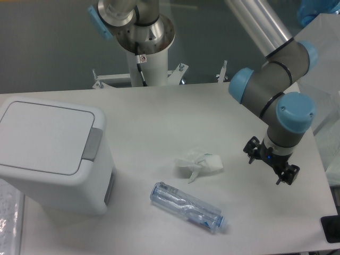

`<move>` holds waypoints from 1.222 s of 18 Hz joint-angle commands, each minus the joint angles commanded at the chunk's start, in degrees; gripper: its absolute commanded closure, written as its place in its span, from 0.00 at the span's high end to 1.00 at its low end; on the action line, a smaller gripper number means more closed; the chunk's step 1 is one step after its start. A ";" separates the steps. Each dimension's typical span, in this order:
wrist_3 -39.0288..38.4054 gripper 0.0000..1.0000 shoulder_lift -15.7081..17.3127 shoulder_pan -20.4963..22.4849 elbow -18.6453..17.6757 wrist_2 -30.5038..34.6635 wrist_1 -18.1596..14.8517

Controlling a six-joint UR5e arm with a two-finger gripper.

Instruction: Open the trash can

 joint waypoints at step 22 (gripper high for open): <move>-27.02 1.00 6.68 -6.59 4.45 -15.53 -11.15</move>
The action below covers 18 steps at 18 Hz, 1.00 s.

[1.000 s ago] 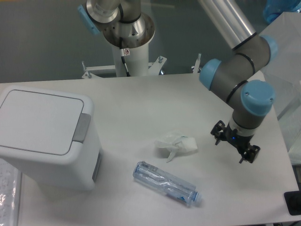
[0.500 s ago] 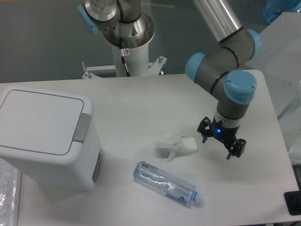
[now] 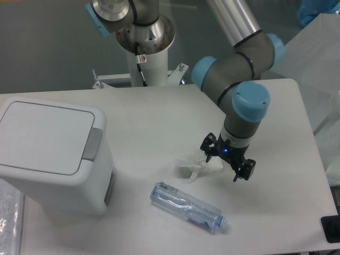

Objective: Open the trash can
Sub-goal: 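Move the open gripper over to the white trash can lid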

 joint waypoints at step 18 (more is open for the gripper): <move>-20.35 1.00 12.83 -10.90 -3.58 -17.35 1.93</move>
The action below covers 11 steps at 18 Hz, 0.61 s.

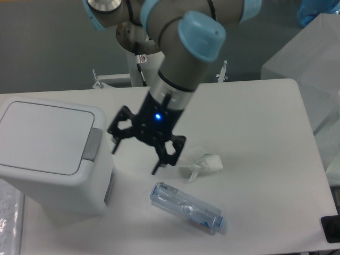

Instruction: Open the trash can

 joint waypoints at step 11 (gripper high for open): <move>0.70 1.00 0.35 -1.50 -2.37 0.62 2.72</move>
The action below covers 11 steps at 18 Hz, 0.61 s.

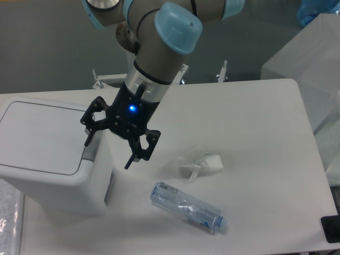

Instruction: Open the trash can

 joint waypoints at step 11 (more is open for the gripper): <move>-0.52 1.00 0.44 -0.35 -2.55 8.70 2.82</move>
